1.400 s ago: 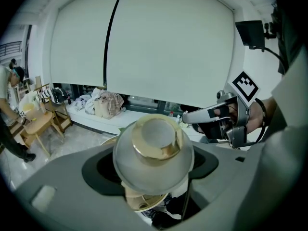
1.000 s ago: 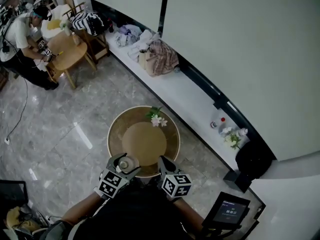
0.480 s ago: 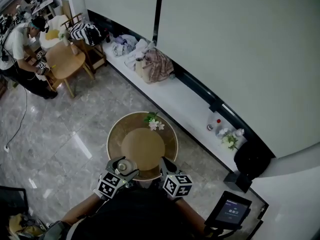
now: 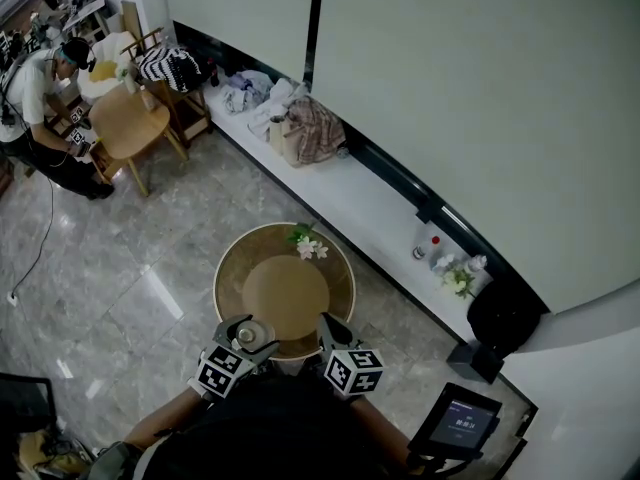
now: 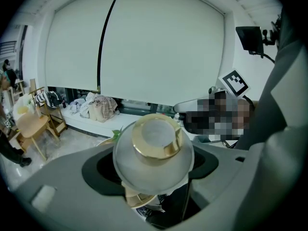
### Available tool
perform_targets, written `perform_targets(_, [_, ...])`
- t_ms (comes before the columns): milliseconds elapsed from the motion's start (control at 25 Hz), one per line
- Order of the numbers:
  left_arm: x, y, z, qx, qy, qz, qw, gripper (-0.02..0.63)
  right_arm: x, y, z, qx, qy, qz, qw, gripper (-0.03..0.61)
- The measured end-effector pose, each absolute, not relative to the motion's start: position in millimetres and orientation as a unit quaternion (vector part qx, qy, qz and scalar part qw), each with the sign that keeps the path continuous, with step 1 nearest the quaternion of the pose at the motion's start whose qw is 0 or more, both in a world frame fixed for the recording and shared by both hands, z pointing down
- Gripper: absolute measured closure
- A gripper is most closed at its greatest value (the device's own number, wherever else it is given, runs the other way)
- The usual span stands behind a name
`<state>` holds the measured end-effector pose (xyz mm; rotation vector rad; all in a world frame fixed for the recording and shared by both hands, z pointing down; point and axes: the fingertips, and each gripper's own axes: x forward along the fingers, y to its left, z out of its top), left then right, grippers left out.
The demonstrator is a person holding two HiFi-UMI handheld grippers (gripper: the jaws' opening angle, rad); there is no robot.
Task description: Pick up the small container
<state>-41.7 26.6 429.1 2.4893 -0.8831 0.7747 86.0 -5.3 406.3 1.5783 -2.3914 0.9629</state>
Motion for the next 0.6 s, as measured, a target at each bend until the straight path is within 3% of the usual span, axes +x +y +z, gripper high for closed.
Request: perform_targets(600, [-42.0, 31.6, 431.1, 0.885, -0.314, 0.282, 0.195, 0.272, 80.7, -0.4, 405.2, 0.516, -0.795, 0.312, 0.067, 0.574])
